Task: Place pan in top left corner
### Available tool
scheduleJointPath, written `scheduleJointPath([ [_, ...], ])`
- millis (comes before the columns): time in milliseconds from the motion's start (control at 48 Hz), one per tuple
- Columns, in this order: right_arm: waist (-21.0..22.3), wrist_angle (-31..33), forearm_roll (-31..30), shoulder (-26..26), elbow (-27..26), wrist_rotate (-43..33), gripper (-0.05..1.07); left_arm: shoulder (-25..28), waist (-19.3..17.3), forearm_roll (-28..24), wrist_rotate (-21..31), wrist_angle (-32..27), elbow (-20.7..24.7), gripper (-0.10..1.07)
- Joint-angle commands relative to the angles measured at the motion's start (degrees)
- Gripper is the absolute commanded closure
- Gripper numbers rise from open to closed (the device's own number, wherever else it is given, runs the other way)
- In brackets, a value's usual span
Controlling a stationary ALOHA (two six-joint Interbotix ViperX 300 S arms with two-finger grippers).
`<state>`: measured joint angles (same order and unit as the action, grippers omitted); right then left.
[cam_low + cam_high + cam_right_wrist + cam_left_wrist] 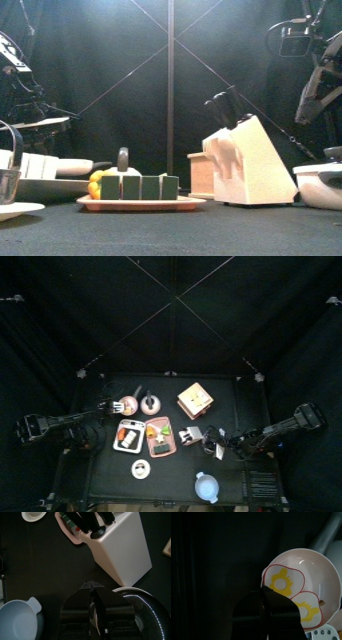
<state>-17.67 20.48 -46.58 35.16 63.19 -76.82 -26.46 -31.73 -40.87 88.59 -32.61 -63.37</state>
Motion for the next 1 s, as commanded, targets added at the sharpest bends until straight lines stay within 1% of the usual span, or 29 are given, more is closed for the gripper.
scheduleJointPath([
  [0, 0.18, -0.26, -0.09, 0.18, -0.62, 0.0, 0.59, 0.97, -1.05, 0.0, 0.09, 1.23, 1.58, 0.61],
  [83, 0.18, -0.26, -0.09, 0.18, -0.62, 0.0, 0.59, 1.23, -1.49, 0.18, 0.09, 2.2, 1.41, 0.56],
  [312, 0.18, -0.26, -0.18, 0.09, -0.79, 0.0, 0.59, 1.49, -2.2, 0.53, -0.44, 2.9, 1.32, 0.3],
  [438, 0.18, -0.26, -0.09, 0.09, -0.62, 0.0, 0.59, 1.49, -2.29, 0.35, -0.44, 2.9, 1.32, 0.2],
  [875, 0.18, -0.26, -0.09, 0.09, -0.62, -0.26, 0.59, -0.7, -2.02, -2.11, -0.53, 3.78, 1.85, 0.19],
  [979, 0.18, -0.26, 0.09, 0.09, -0.62, -0.26, 0.59, -2.11, -1.76, -3.87, -0.35, 4.22, 1.93, 0.19],
])
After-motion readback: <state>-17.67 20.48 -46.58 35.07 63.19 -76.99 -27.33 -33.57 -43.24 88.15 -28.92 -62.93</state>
